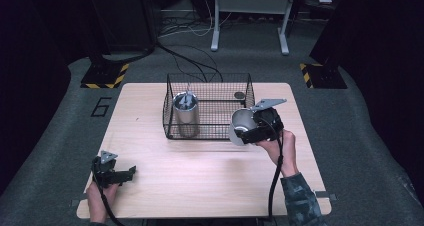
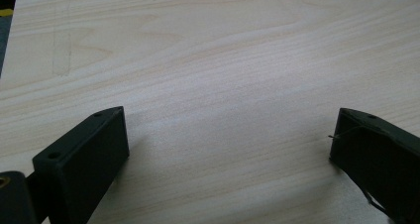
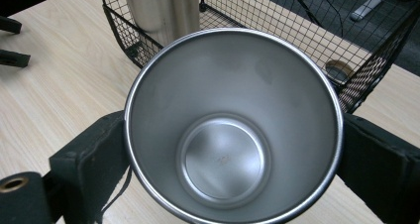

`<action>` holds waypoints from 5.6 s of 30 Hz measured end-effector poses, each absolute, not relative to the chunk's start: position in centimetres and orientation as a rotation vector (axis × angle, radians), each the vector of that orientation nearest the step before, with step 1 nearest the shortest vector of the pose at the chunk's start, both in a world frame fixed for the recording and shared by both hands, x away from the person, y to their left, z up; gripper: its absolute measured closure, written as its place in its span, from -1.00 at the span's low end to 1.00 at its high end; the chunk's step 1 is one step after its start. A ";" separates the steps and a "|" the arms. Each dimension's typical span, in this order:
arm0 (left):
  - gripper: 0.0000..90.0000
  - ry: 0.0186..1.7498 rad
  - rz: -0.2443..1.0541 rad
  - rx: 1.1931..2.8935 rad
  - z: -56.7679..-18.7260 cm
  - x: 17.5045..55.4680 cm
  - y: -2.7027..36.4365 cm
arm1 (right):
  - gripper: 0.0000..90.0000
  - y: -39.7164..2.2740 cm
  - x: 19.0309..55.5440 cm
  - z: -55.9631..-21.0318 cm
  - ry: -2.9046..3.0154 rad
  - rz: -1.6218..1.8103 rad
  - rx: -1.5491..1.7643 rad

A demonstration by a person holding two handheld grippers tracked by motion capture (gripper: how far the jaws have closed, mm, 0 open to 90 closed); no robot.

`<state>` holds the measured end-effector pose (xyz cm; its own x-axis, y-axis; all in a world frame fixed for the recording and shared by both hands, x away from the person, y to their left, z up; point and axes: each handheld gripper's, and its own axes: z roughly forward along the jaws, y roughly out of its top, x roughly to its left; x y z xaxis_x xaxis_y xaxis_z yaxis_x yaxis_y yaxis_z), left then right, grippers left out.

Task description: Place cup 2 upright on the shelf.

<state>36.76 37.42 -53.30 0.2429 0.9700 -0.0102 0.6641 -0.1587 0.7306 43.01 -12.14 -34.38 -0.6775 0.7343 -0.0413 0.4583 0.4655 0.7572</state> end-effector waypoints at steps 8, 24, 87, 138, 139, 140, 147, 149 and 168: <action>-0.97 1.490 0.635 1.900 -53.3 36.8 37.4 | -0.87 -11.3 43.6 -33.8 2.366 1.054 1.007; -0.97 1.486 0.634 1.912 -53.3 36.8 37.5 | -0.87 -9.6 46.0 -32.6 2.378 1.068 0.949; -0.97 1.484 0.636 1.912 -53.3 36.8 37.5 | -0.87 -4.8 56.5 -35.2 2.446 0.883 1.056; -0.97 1.488 0.629 1.918 -53.2 36.7 37.5 | -0.88 -2.7 60.6 -41.5 2.516 0.739 1.280; -0.97 1.488 0.629 1.918 -53.2 36.7 37.5 | -0.88 -2.7 60.6 -41.5 2.511 0.743 1.289; -0.97 1.487 0.630 1.919 -53.2 36.7 37.5 | -0.89 -2.7 60.6 -41.5 2.511 0.747 1.290; -0.97 1.484 0.635 1.919 -53.2 36.7 37.5 | -1.00 -2.6 60.5 -41.3 2.490 0.734 1.288; -0.97 1.486 0.631 1.918 -53.2 36.7 37.5 | -1.00 -2.7 60.4 -41.1 2.480 0.753 1.285; -0.97 1.483 0.644 1.901 -53.3 36.8 37.4 | -1.00 -4.0 55.0 -36.6 2.455 0.968 1.109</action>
<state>36.77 37.43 -53.30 0.2450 0.9695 -0.0041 0.6591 -0.1634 0.7341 54.95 -4.00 -36.62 -0.6667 0.7450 0.0209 0.5587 0.4811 0.6755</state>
